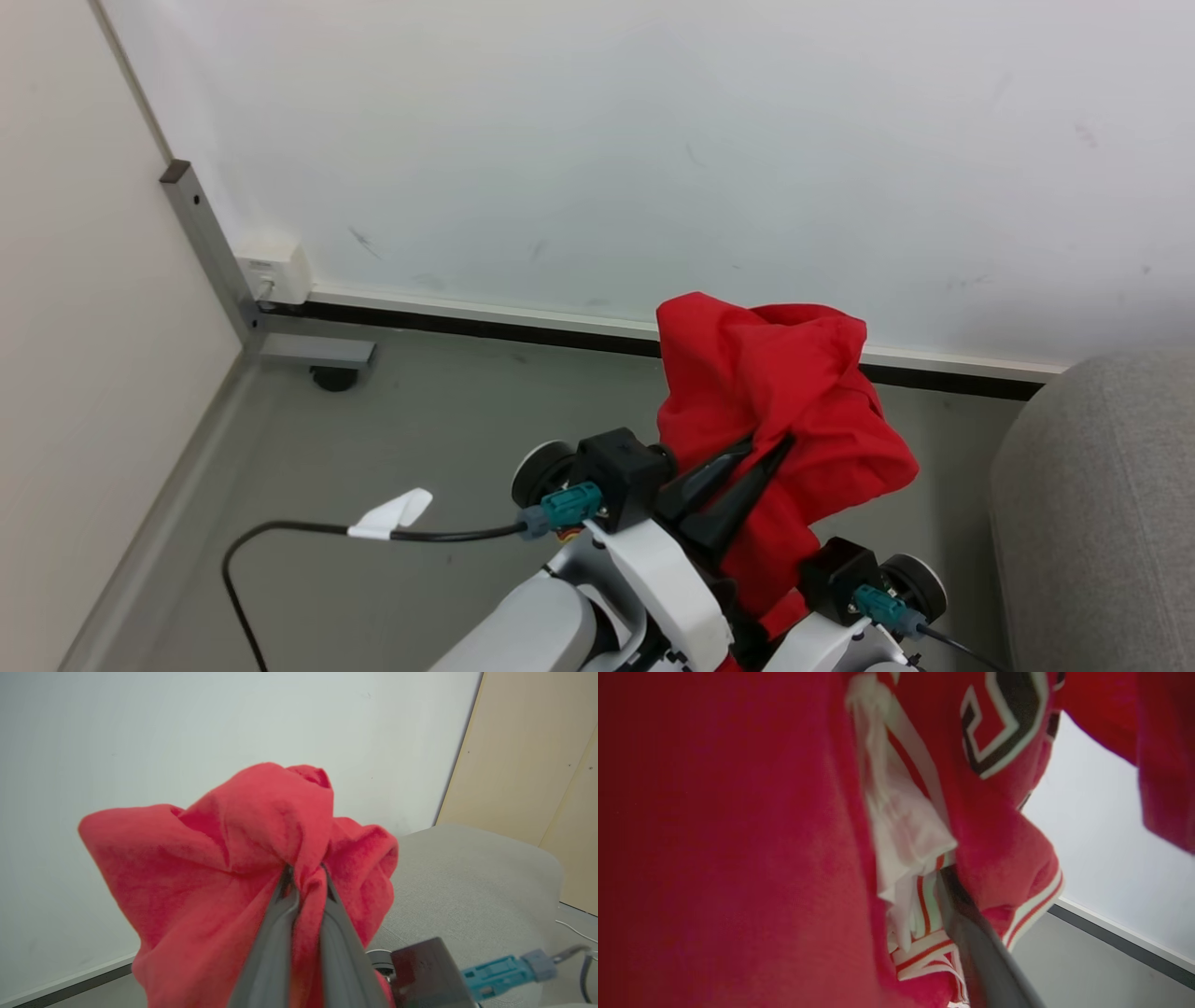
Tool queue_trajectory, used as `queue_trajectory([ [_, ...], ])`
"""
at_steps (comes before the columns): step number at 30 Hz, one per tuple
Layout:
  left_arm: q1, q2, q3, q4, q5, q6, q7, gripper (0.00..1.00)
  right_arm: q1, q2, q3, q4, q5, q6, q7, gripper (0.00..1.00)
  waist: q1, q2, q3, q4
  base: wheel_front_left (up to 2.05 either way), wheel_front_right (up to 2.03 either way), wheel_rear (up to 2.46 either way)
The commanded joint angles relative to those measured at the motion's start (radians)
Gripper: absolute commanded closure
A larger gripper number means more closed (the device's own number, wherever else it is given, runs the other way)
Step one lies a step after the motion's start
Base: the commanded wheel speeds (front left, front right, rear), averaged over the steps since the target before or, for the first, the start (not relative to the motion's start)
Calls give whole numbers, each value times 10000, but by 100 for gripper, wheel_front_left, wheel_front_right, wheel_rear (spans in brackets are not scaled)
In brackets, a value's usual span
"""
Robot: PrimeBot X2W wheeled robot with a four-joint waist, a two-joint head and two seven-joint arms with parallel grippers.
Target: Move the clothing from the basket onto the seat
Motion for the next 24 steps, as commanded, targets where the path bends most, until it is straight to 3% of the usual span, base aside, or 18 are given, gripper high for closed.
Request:
queue_trajectory([
  [1,103,-3,-4,-56,-46,41,-2,100,-114,8,12,77,99,-21,9,50,0,-1,0,37,0,0,0],
  [2,108,-4,-19,-58,-74,56,10,100,-148,9,15,103,141,-21,9,70,0,-1,2,62,0,0,0],
  [3,112,-4,-17,-50,-96,52,19,100,-159,10,23,87,186,-21,7,100,0,-1,4,83,0,0,0],
  [24,-248,313,441,576,-319,382,-355,100,229,11,-300,-668,216,-21,8,100,0,-1,93,-427,0,0,0],
])
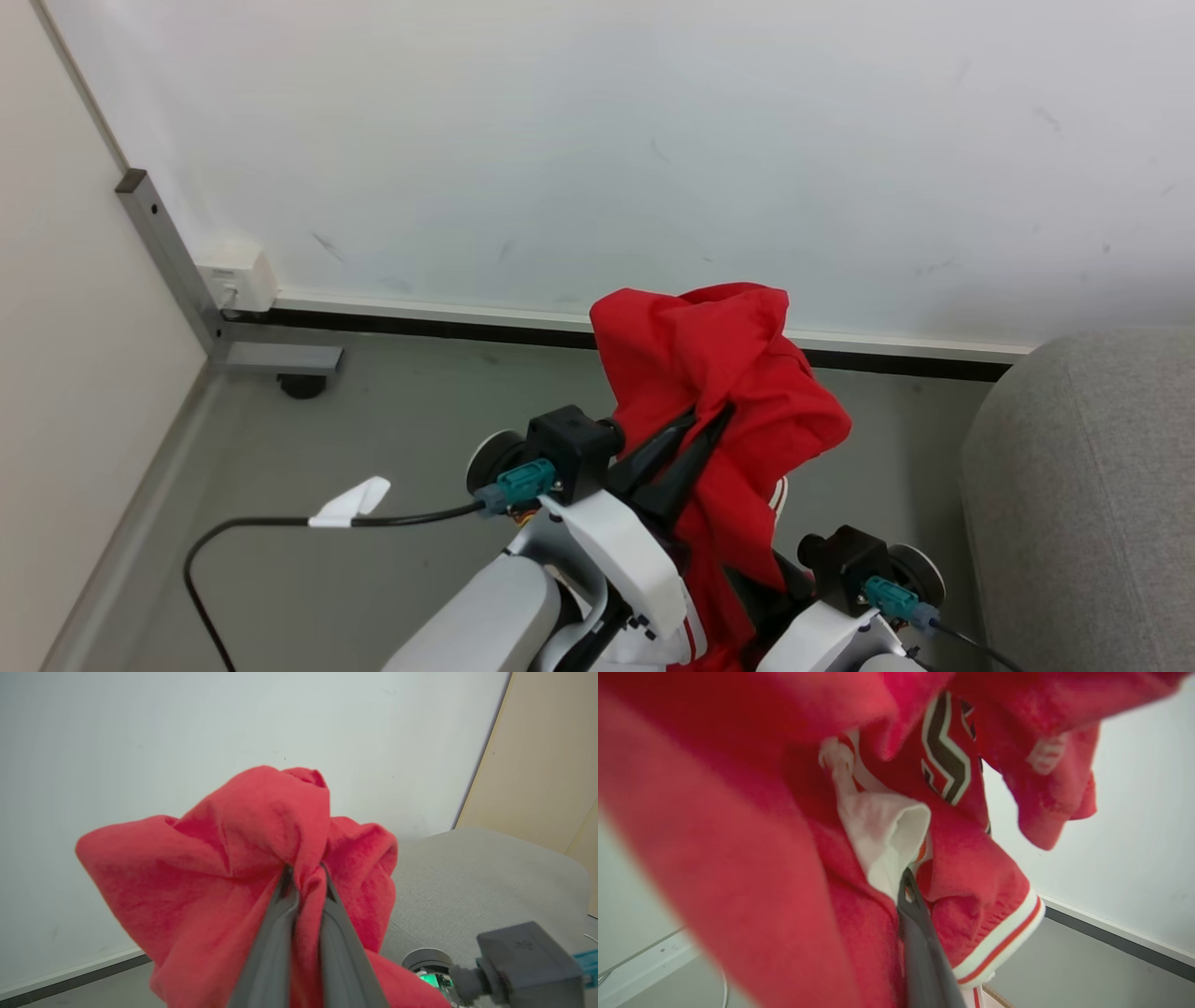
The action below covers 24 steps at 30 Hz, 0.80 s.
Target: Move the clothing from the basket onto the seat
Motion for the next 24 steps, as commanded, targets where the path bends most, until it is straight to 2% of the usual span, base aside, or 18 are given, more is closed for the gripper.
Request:
queue_trajectory([
  [1,-77,69,22,39,-149,35,-117,100,130,-4,-42,-72,-40,-21,6,100,0,-1,-3,-34,0,0,0],
  [2,-74,79,25,72,-161,43,-136,100,140,-6,-76,-123,-32,-21,6,100,0,-1,-3,-58,0,0,0],
  [3,-72,96,39,105,-169,49,-127,96,143,-7,-138,-169,-34,-21,6,100,0,-1,2,-85,0,0,0],
  [4,-63,107,44,138,-174,63,-136,69,158,-5,-217,-229,-33,-21,6,100,0,-1,6,-112,0,0,0],
  [5,-47,125,51,165,-162,80,-158,46,188,-7,-312,-281,-36,-21,6,100,0,-1,16,-145,0,0,0],
  [6,-20,150,50,196,-165,103,-165,0,227,-7,-400,-322,-78,-21,6,100,0,-1,27,-188,0,0,0],
  [14,253,258,56,332,-216,204,-278,0,513,-58,-1432,-774,-211,-21,3,100,0,-1,117,-729,0,0,0],
  [24,528,522,-33,265,-179,74,-823,0,790,-609,-2758,-1847,-399,-21,1,100,0,-1,208,-2052,0,0,0],
])
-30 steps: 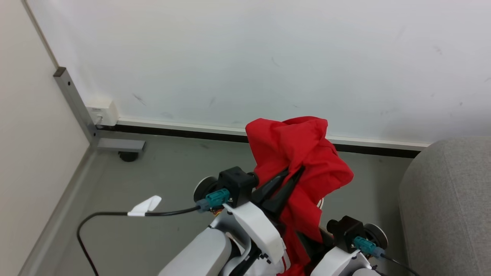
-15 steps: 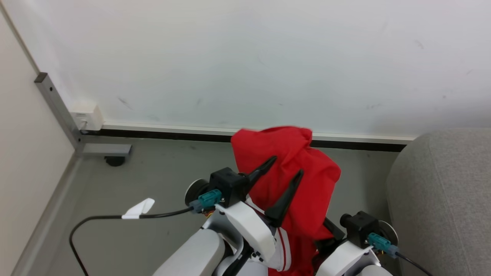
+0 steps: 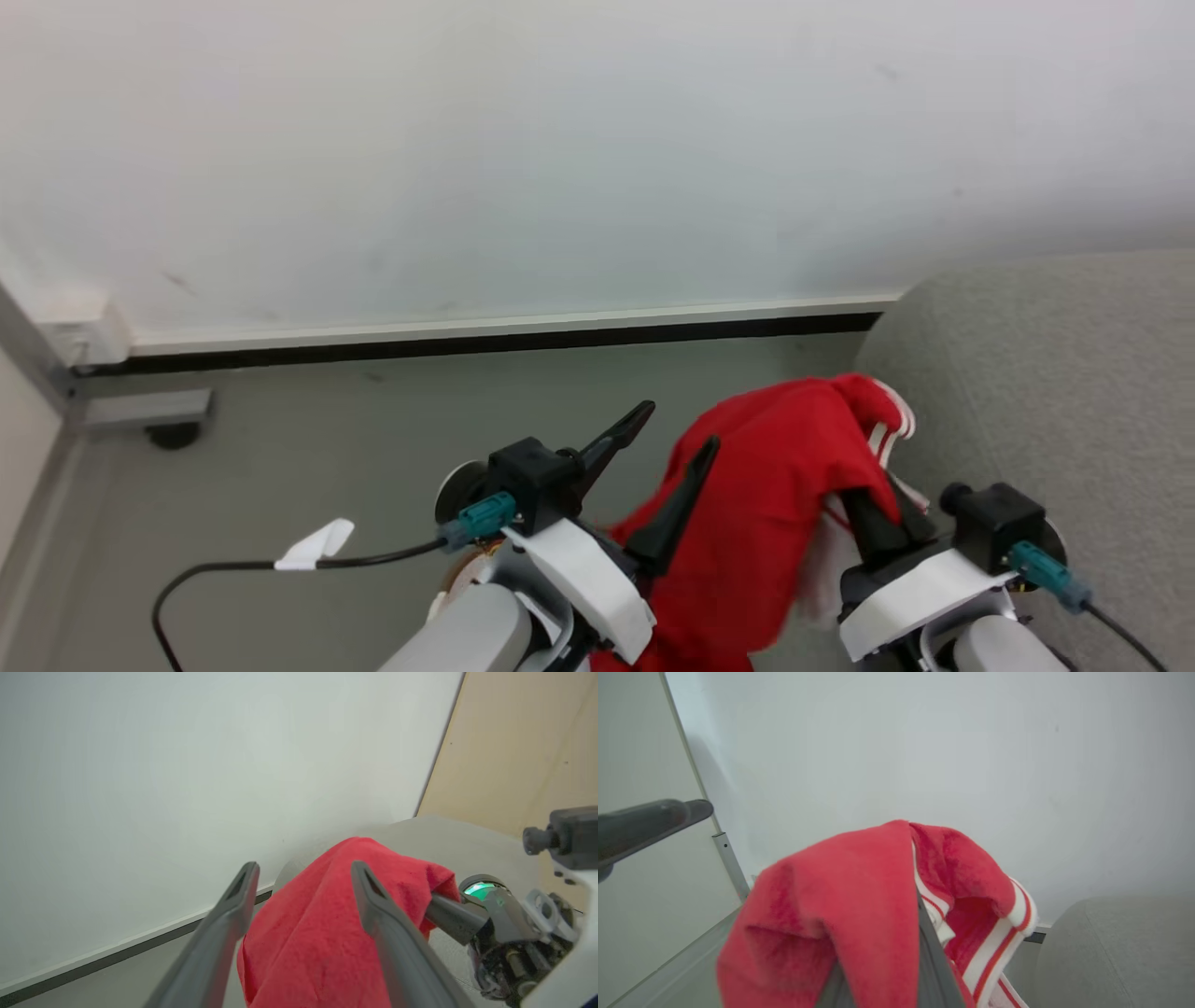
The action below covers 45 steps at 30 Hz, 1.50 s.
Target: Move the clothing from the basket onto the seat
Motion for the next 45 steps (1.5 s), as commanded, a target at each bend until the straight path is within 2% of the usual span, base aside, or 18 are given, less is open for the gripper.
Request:
queue_trajectory([
  [1,121,106,-23,-48,66,-54,-141,0,112,-141,-170,-163,-70,-21,-3,100,0,-1,47,-458,0,0,0],
  [14,309,151,-103,49,259,-147,-688,0,492,-731,-944,-1035,-93,-21,-3,100,0,-1,351,-2453,0,0,0],
  [23,299,93,-233,283,496,-118,-789,0,733,-698,-1094,-1368,64,-22,-3,100,0,-1,578,-3512,0,0,0],
  [37,241,27,-330,495,727,-166,-827,0,805,-661,-1161,-1472,97,-22,-3,100,0,-1,667,-3847,0,0,0],
  [45,-19,127,-372,528,892,-76,-814,0,69,-1049,-1415,-1616,270,-22,-3,100,0,-1,1144,-3747,0,0,0],
])
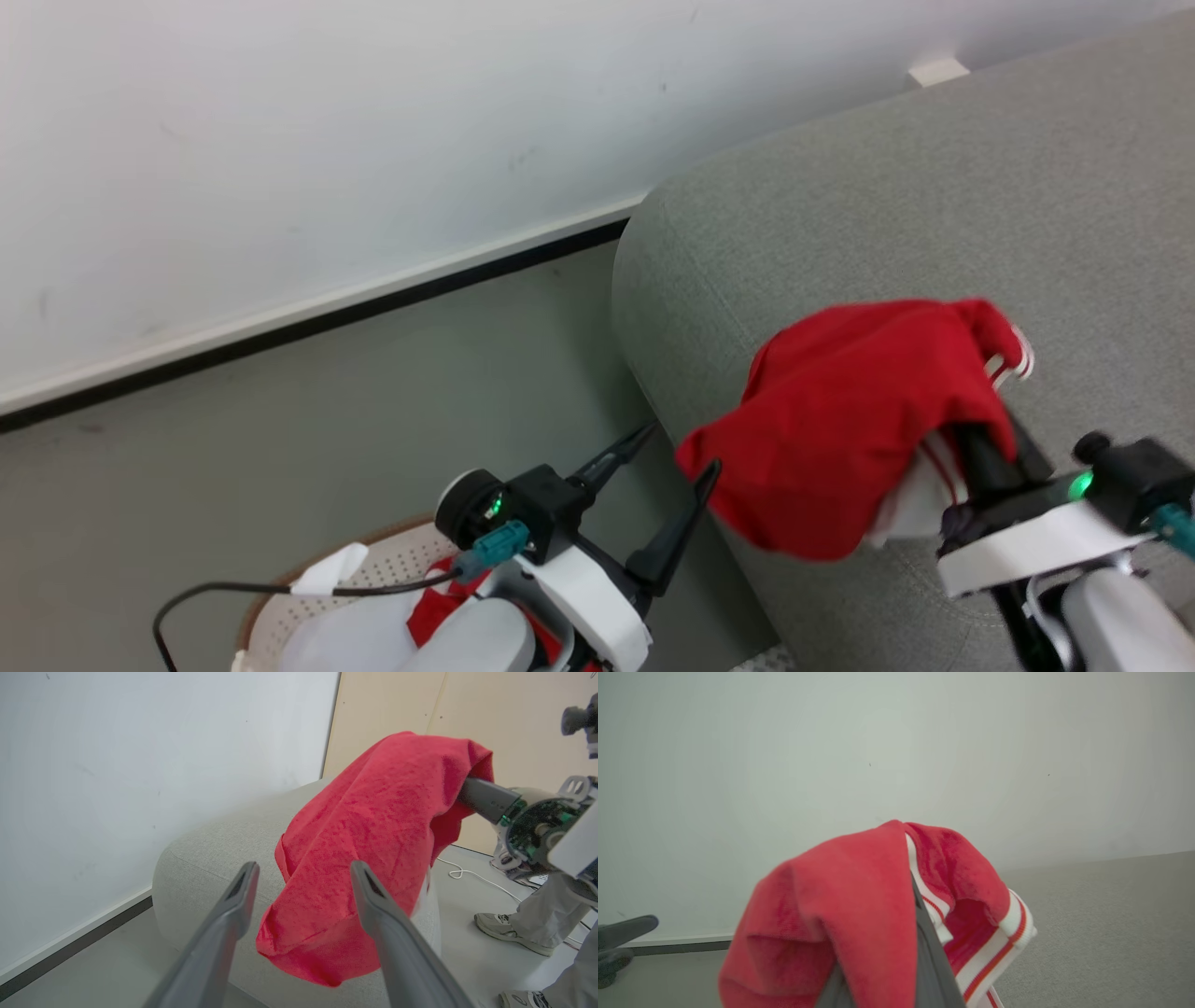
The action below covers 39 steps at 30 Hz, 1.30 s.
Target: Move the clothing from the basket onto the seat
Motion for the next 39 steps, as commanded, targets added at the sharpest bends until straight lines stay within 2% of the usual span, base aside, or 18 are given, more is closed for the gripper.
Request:
queue_trajectory([
  [1,-128,92,17,7,42,36,17,0,-234,-149,-117,-57,154,-22,-1,100,0,-1,229,66,0,0,0],
  [6,-451,293,-2,-99,175,44,227,0,-1365,-602,-295,289,520,-22,-1,100,0,-1,1065,236,0,0,0],
  [9,-719,440,-33,-241,293,30,396,0,-2220,-924,-402,723,1205,-22,-1,100,0,-1,1675,389,0,0,0],
  [14,-1223,734,15,-569,494,72,774,0,-3895,-1866,-376,1716,2181,-22,14,100,0,-1,2828,748,0,0,0],
  [22,-1843,1138,86,-1045,735,195,1111,0,-6329,-3198,-319,3629,2979,-22,277,100,0,-1,4323,1508,0,0,0],
  [31,-2453,1231,193,-1397,925,339,1169,0,-8205,-4370,82,5888,2829,-22,350,100,0,-1,5602,2330,0,0,0],
  [33,-2561,1241,203,-1406,935,341,1151,0,-8378,-4424,268,6469,2786,-22,650,100,0,-1,5834,2456,0,0,0],
  [39,-2652,1281,301,-1259,791,384,996,0,-8590,-4222,621,7736,3774,-22,3151,100,0,-1,6165,2619,0,0,0],
])
